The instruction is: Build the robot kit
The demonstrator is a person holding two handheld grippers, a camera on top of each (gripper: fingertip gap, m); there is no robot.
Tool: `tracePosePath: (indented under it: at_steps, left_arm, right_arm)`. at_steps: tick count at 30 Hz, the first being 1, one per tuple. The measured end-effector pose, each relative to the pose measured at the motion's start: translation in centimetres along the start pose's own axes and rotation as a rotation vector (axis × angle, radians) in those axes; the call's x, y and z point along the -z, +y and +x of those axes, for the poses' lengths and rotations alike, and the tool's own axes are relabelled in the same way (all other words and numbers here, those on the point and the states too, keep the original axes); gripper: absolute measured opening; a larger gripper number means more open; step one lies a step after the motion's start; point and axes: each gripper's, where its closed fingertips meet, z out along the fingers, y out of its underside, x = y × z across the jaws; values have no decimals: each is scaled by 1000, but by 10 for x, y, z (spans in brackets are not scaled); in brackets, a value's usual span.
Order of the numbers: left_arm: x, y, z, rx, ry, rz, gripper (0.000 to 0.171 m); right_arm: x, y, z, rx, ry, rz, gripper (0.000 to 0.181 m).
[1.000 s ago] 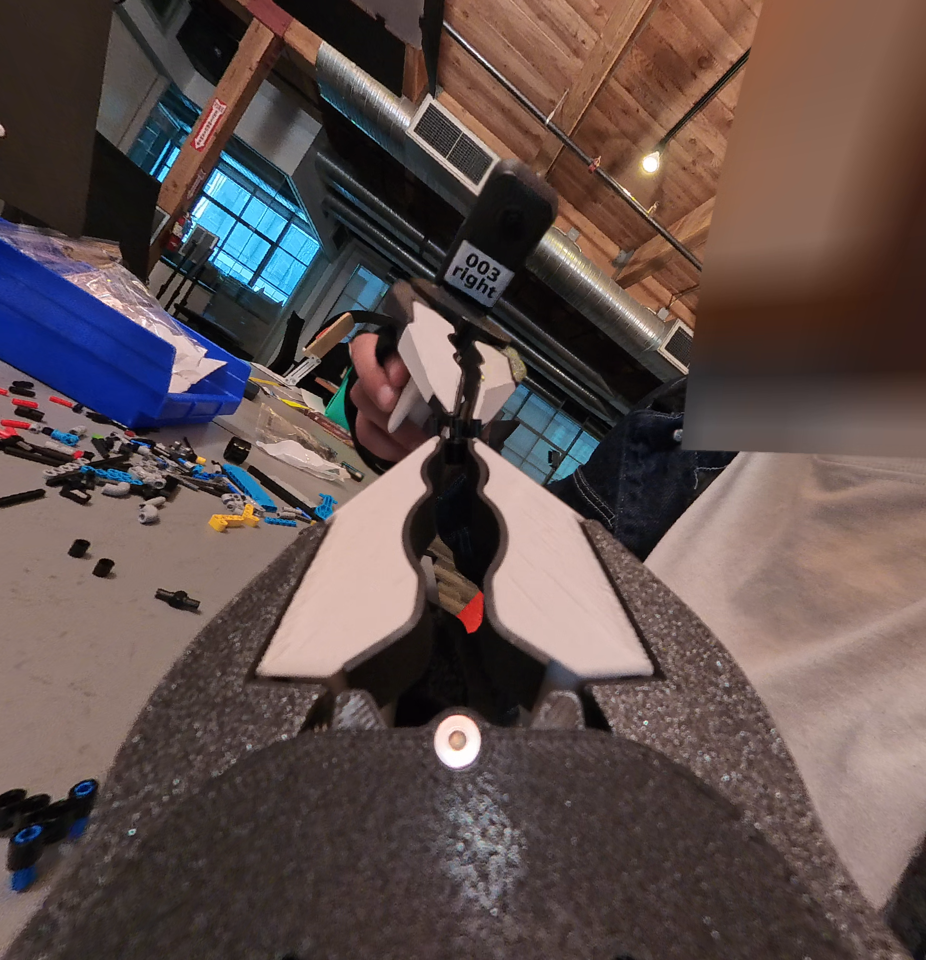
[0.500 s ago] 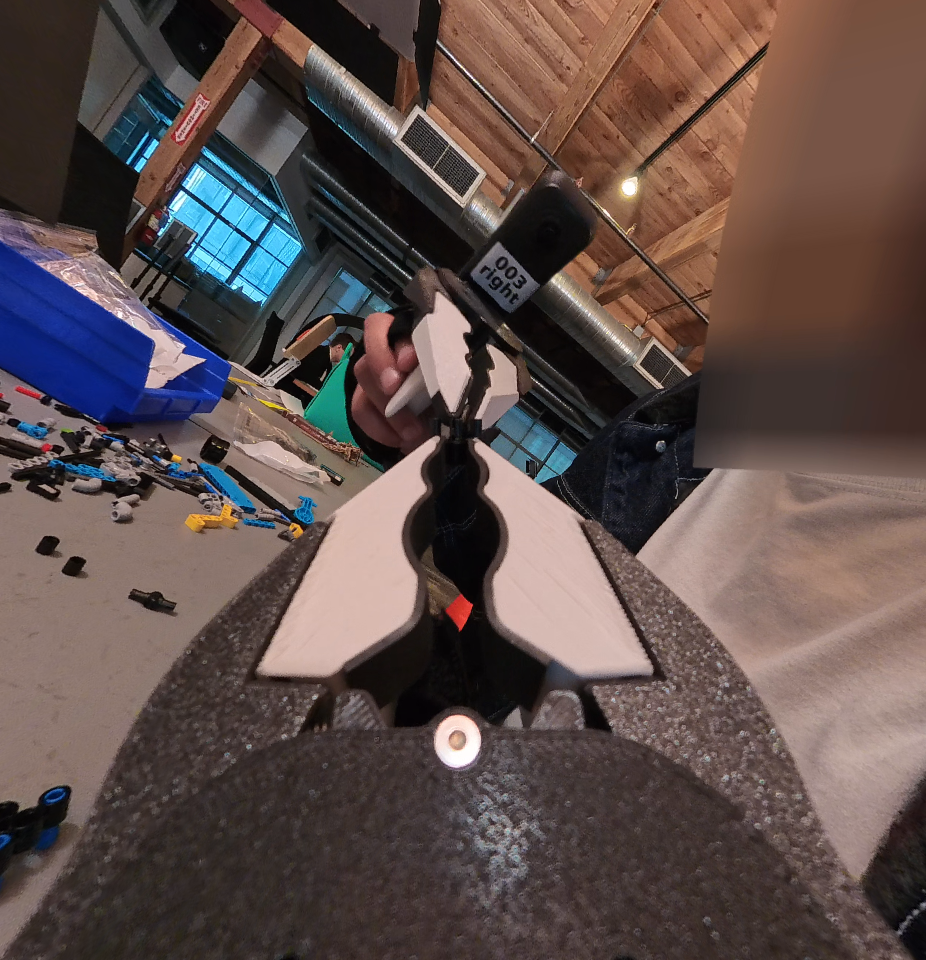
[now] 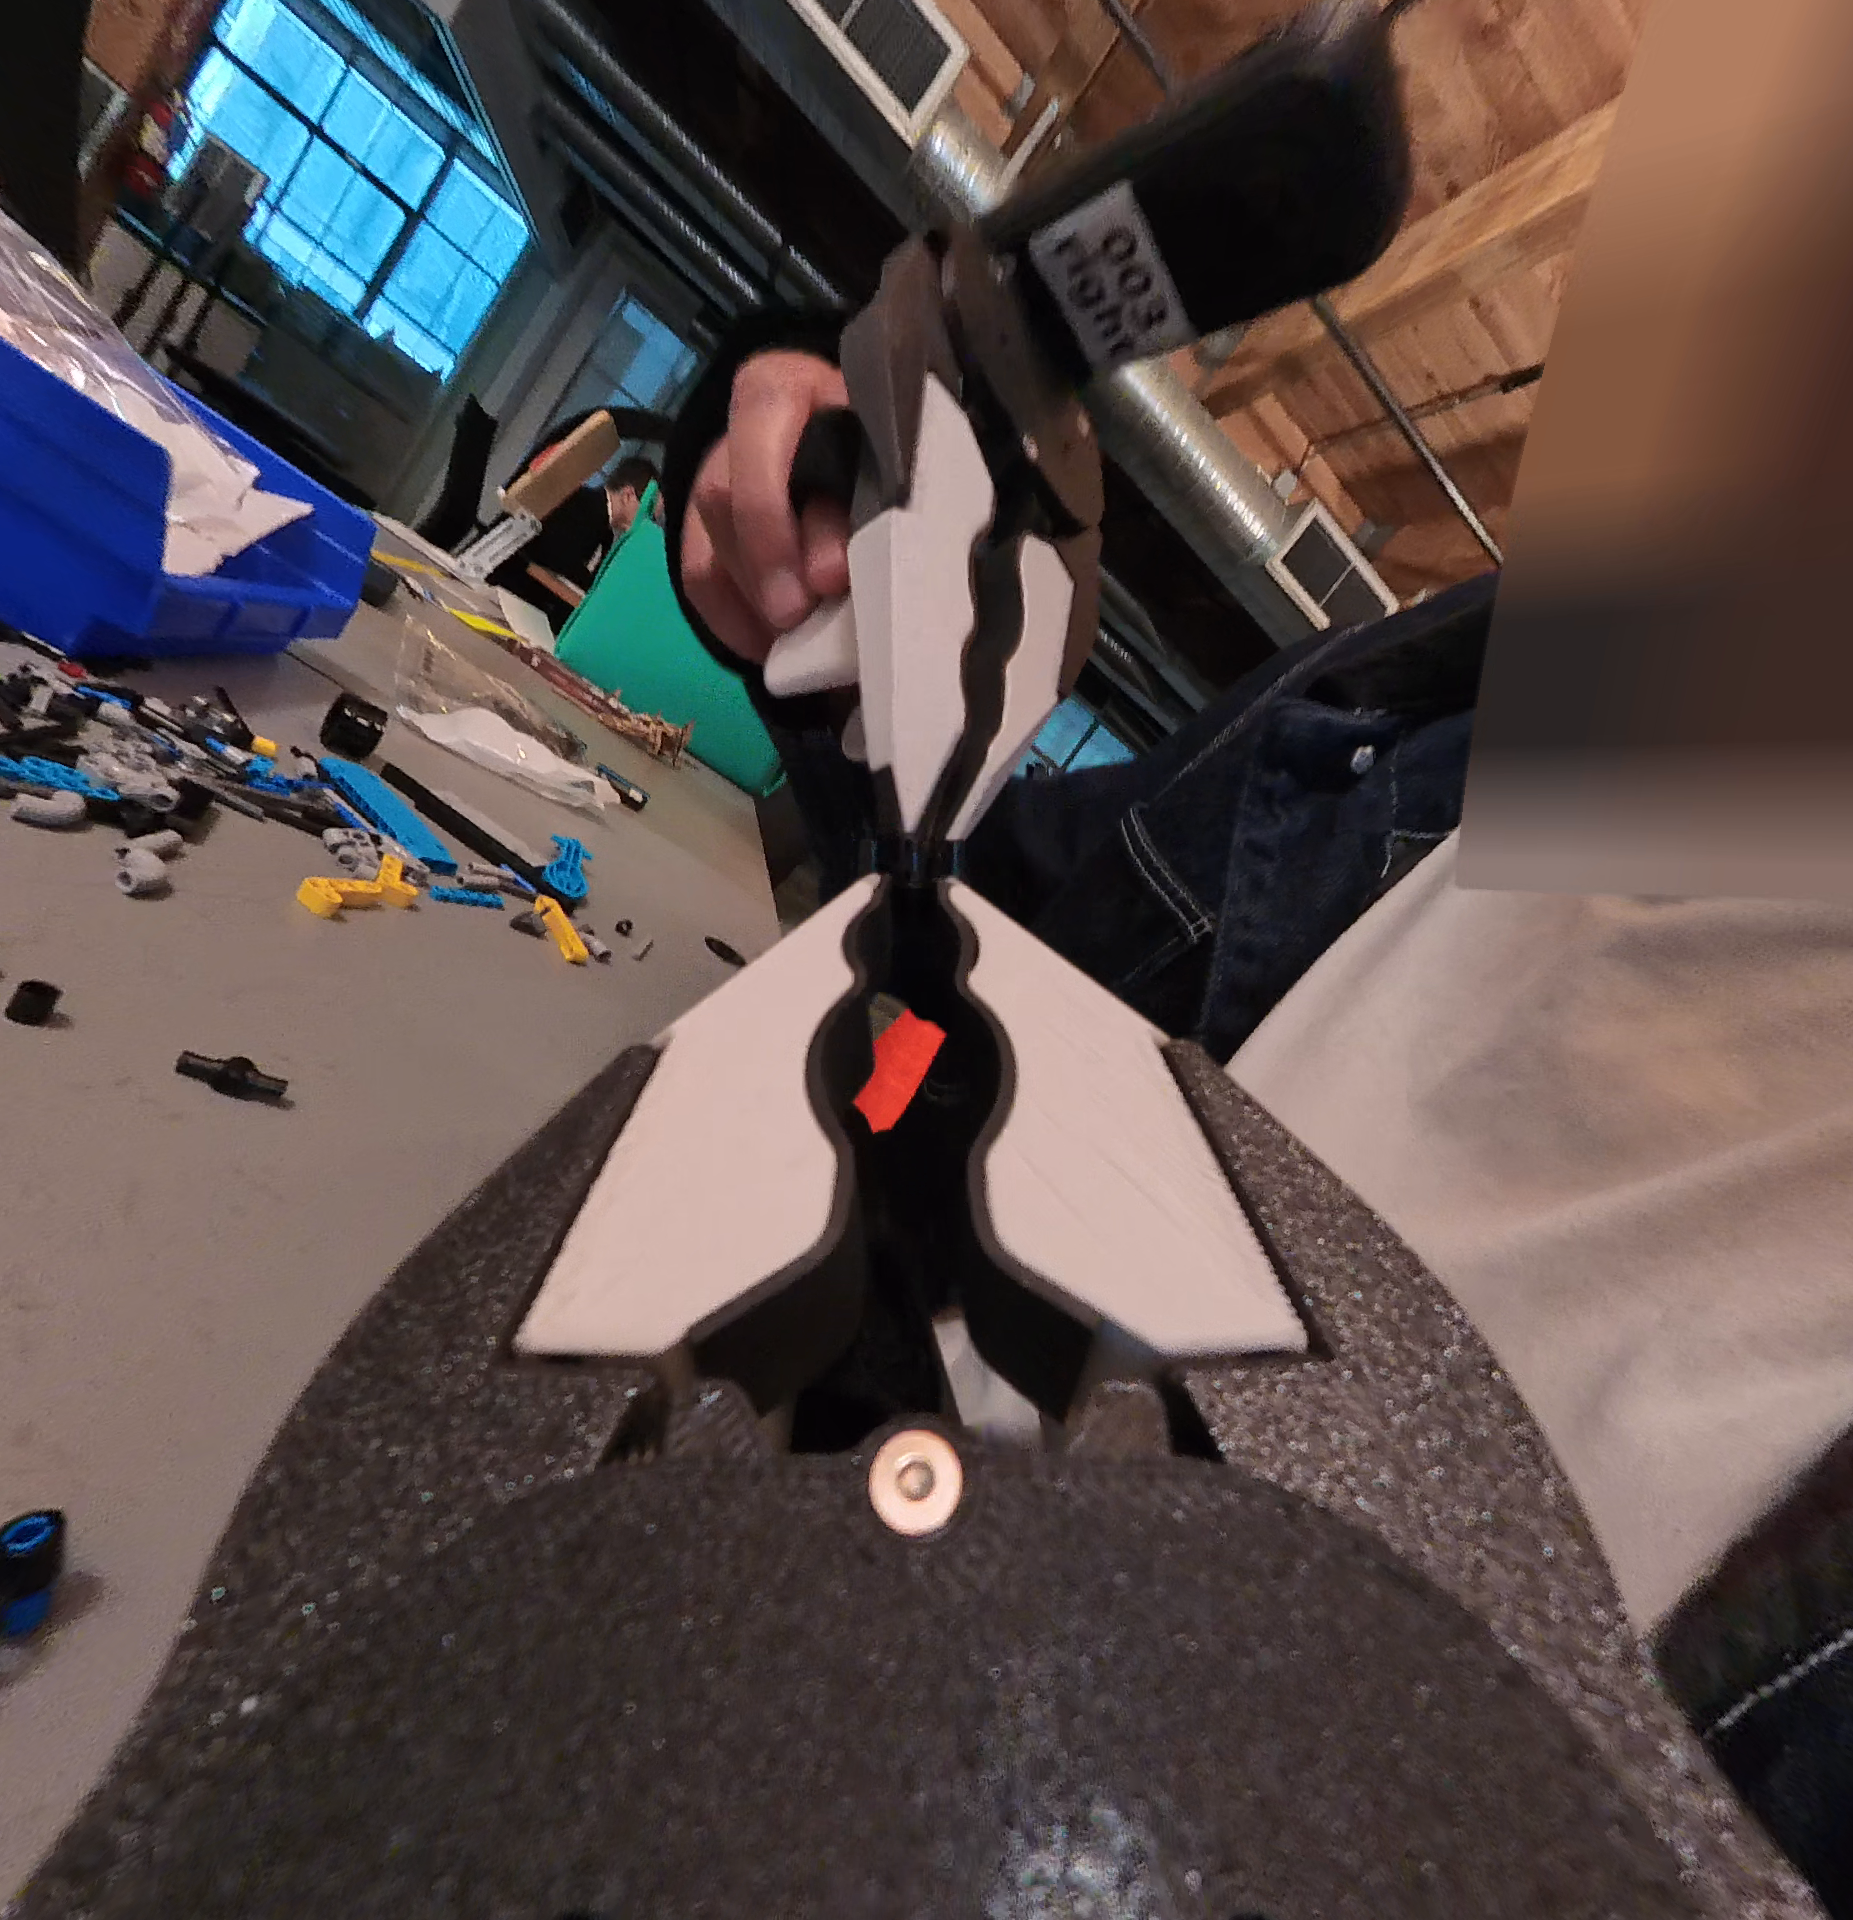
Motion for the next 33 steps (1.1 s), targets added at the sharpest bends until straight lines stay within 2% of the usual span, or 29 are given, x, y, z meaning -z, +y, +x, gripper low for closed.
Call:
tracePosePath:
  at_steps: [4,6,9,13,18,20,21,33]
  left_arm:
    - [-5,11,-4,0,-22,-58,6]
    - [-6,13,-1,1,-9,-72,6]
    - [-5,10,1,13,8,-46,6]
    - [-1,-1,6,33,43,21,6]
    - [4,-8,6,40,52,63,6]
    - [3,-8,5,33,41,60,6]
    - [4,-8,5,24,38,62,6]
    - [7,-10,2,-2,8,56,6]
  right_arm:
    - [-3,11,-9,69,-74,-132,4]
    - [-4,11,-12,66,-119,-141,4]
    - [-3,8,-12,63,-148,-107,4]
    - [0,-4,-4,44,-115,3,4]
    - [0,-10,5,42,-70,36,5]
    - [-1,-8,13,56,-9,25,12]
    - [-2,-8,9,55,-31,27,5]
    - [3,-9,9,47,-50,91,5]
